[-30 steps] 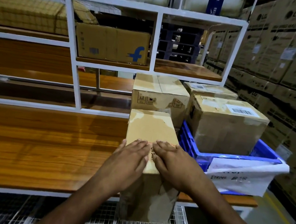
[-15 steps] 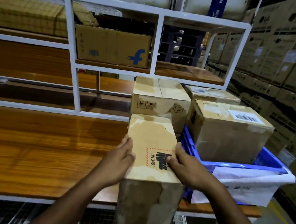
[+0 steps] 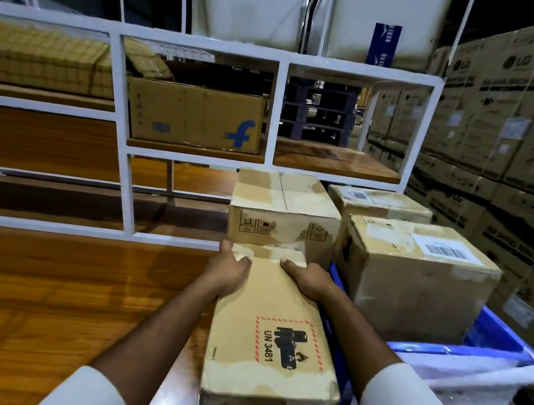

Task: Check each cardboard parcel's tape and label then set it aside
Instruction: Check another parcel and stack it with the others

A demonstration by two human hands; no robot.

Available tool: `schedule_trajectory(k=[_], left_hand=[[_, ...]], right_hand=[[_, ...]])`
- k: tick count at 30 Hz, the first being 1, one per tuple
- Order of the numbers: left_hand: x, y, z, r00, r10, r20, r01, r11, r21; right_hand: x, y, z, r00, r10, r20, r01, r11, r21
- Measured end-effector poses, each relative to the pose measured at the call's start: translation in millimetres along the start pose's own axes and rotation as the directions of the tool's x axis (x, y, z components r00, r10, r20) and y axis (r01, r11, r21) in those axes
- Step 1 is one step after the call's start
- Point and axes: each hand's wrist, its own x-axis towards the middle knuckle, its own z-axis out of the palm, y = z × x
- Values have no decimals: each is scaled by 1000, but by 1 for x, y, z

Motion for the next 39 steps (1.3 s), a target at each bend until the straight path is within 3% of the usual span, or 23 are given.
schedule_trajectory(k=[7,11,13,16,19,23,29,32,36,39], left_hand=[[-50,6,-25,994,83,76,-71,987,-143],[-106,29,-54,962,273,15,-263,940,-215],[-130,38,-63,931,363,-25,-361,911,-200],[-159,37,-64,902,428,-62,-431,880,-201],[-167,22,-50,885,455,-97,-465,869,-169],[-155,-6,-27,888,440,-132,-456,881,-127],[-152,-17,-15,877,473,-87,-476,880,-10],[-135,-5,-18,880,474,-35,-456,862,222],[-107,24,-31,918,376,127,-393,816,424],[-82,48,-31,923,316,221,-386,759,524]], right_hand=[[-66,7,-24,978,-199,59,196,979,56],[-115,-1,-53,946,-325,16,308,911,276],[-141,-7,-65,902,-432,-29,420,857,300],[-175,-9,-68,852,-511,-109,521,849,91],[-190,0,-52,828,-524,-202,515,852,-97],[-182,19,-24,802,-527,-282,505,850,-151],[-177,25,-21,857,-469,-215,451,883,-130],[-174,6,-33,867,-455,-204,434,890,-139],[-146,-24,-47,909,-415,-42,379,864,-333],[-113,-45,-50,937,-346,50,317,783,-535]])
